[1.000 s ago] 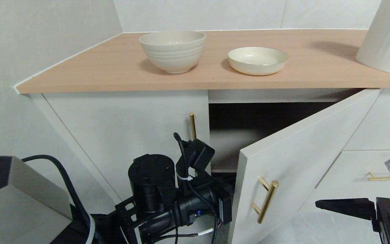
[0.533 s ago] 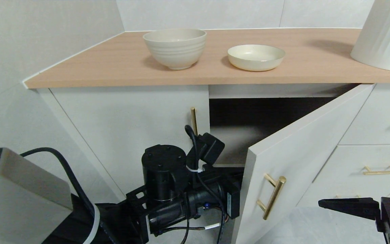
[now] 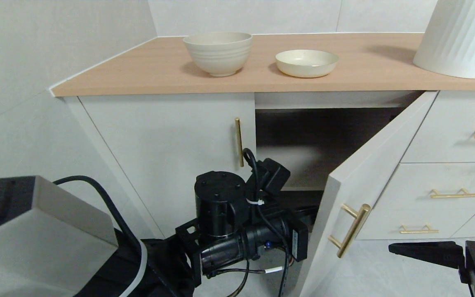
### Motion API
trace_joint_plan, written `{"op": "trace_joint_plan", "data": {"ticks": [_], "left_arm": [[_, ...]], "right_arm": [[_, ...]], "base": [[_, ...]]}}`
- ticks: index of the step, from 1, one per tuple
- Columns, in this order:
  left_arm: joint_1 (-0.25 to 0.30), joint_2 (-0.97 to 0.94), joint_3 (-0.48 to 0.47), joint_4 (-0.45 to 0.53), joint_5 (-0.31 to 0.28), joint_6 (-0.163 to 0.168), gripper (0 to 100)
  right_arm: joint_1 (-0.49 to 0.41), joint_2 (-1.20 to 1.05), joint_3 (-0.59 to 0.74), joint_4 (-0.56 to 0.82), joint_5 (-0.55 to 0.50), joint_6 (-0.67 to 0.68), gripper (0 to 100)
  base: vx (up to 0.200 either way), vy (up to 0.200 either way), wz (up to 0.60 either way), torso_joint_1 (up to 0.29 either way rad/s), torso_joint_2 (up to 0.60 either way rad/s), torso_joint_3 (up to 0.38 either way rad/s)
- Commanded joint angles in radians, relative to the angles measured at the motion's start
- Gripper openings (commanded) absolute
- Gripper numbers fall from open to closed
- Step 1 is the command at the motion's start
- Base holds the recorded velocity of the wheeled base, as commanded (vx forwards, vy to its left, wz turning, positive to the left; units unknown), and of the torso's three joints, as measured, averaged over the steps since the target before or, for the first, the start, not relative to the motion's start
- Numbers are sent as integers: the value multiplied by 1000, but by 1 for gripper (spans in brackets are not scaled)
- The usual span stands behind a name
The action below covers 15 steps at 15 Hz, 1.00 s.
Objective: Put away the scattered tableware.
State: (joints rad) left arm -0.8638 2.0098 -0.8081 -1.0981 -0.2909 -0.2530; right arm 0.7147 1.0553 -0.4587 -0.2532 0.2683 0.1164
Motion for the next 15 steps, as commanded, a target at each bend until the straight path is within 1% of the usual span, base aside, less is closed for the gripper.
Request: {"op": "trace_joint_plan", "data": {"ticks": [1, 4, 8, 12, 14, 15], "left_arm": [[-1, 9, -19, 14, -4, 0, 0], [-1, 27, -43, 35, -2, -2, 0], [-1, 50, -72, 49, -4, -2, 0], [-3, 99, -138, 61, -4, -2, 0], [-21, 101, -148, 70, -2, -2, 0], [-49, 101, -148, 70, -1, 0, 0]], "right_arm": [[0, 0, 2, 0, 0, 0, 100], [0, -11, 2, -1, 0, 0, 100], [0, -21, 5, -1, 3, -1, 100], [0, -23, 8, -5, 8, -1, 100], [0, -35, 9, -5, 15, -3, 100], [0, -49, 14, -8, 40, -6, 100]], "base": [[0, 0, 0, 0, 0, 0], [-200, 0, 0, 5, 2, 1], [0, 0, 0, 0, 0, 0], [0, 0, 0, 0, 0, 0], [0, 0, 0, 0, 0, 0], [0, 0, 0, 0, 0, 0]]}}
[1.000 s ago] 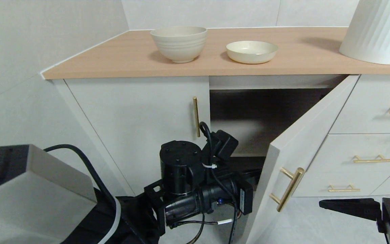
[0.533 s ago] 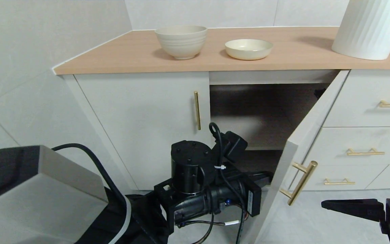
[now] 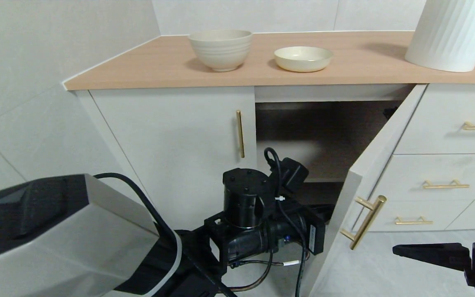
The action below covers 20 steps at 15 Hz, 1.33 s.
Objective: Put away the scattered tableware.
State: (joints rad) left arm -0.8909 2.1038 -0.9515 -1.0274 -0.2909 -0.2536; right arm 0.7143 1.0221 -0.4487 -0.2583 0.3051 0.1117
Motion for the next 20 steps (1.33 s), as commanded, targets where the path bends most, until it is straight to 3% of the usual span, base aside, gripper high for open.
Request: {"op": "trace_joint_plan", "data": {"ticks": [1, 3, 5, 7, 10, 13, 15, 16, 17, 20], "left_arm": [[-49, 7, -4, -2, 2, 2, 0], [-134, 2, -6, -2, 2, 16, 0], [-217, -1, 2, -2, 21, 51, 0], [-227, 1, 0, -5, 59, 68, 0], [-215, -10, 3, -10, 104, 68, 0], [-114, -99, 88, -34, 137, 68, 0], [12, -179, 175, -19, 137, 70, 0], [41, -196, 192, -17, 137, 71, 0], [138, -260, 260, -2, 137, 73, 0], [286, -420, 341, 72, 150, 73, 0]], "right_arm": [[1, -31, 4, -2, 34, -1, 100], [1, -93, 7, -2, 141, -1, 100], [1, -116, 13, -1, 186, -3, 100], [1, -117, 15, -1, 189, -3, 100], [1, -105, 13, 1, 187, -3, 100], [-10, -30, 1, -4, 131, -1, 100], [-13, 65, -42, -29, 32, 0, 100], [-13, 88, -50, -42, 17, 0, 100], [-15, 165, -82, -96, -54, 0, 100], [-56, 305, -194, -131, -149, 0, 100]], "base": [[0, 0, 0, 0, 0, 0], [0, 0, 0, 0, 0, 0], [0, 0, 0, 0, 0, 0], [0, 0, 0, 0, 0, 0], [0, 0, 0, 0, 0, 0], [0, 0, 0, 0, 0, 0], [0, 0, 0, 0, 0, 0], [0, 0, 0, 0, 0, 0], [0, 0, 0, 0, 0, 0], [0, 0, 0, 0, 0, 0]]}}
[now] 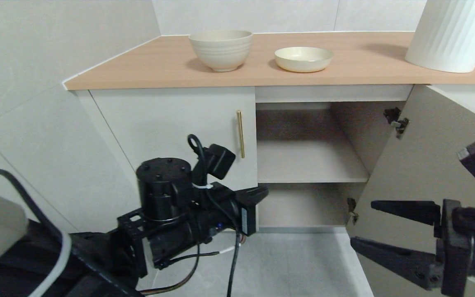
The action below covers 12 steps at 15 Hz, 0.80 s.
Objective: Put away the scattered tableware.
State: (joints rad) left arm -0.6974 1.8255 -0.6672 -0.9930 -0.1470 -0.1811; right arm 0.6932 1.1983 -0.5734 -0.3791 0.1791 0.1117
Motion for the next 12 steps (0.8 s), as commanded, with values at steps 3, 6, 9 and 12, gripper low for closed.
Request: {"op": "trace_joint_plan", "data": {"ticks": [3, 6, 9, 12], "left_arm": [[242, -301, 107, 168, 10, 2, 0], [358, -411, 121, 237, 7, 2, 0], [369, -433, 115, 287, 1, 2, 100], [368, -414, 112, 280, -3, 0, 100]], "right_arm": [[-93, 251, -191, -10, -27, 0, 100], [-100, 319, -299, -3, -38, 3, 100], [-98, 316, -295, -6, -119, 8, 100], [-98, 307, -283, -6, -168, 16, 100]], "base": [[0, 0, 0, 0, 0, 0], [0, 0, 0, 0, 0, 0], [0, 0, 0, 0, 0, 0], [0, 0, 0, 0, 0, 0]]}}
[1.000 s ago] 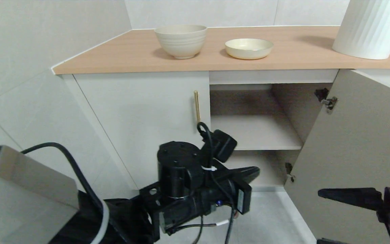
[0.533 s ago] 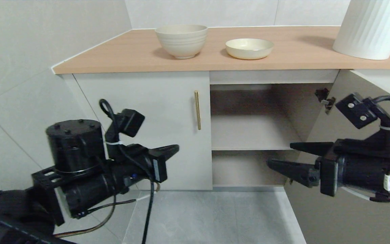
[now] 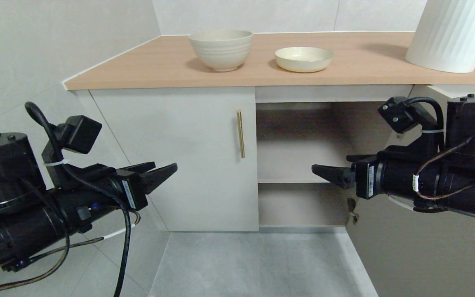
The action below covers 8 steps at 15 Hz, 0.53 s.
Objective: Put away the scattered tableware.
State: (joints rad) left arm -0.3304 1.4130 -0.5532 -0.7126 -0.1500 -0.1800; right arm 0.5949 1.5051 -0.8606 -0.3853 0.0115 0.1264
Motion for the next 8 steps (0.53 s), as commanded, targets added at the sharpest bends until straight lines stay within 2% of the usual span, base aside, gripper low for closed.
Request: {"op": "trace_joint_plan", "data": {"ticks": [1, 3, 8], "left_arm": [[1, -3, -5, -2, -2, -3, 100], [1, -20, -34, -8, 4, -10, 100], [1, -81, -36, -45, 6, -3, 100]], "right_arm": [[0, -6, 12, 0, -11, 7, 100], [2, -19, 22, 0, -38, 13, 100], [0, -20, 23, 3, -42, 13, 100]], "base": [[0, 0, 0, 0, 0, 0], [0, 0, 0, 0, 0, 0], [0, 0, 0, 0, 0, 0]]}}
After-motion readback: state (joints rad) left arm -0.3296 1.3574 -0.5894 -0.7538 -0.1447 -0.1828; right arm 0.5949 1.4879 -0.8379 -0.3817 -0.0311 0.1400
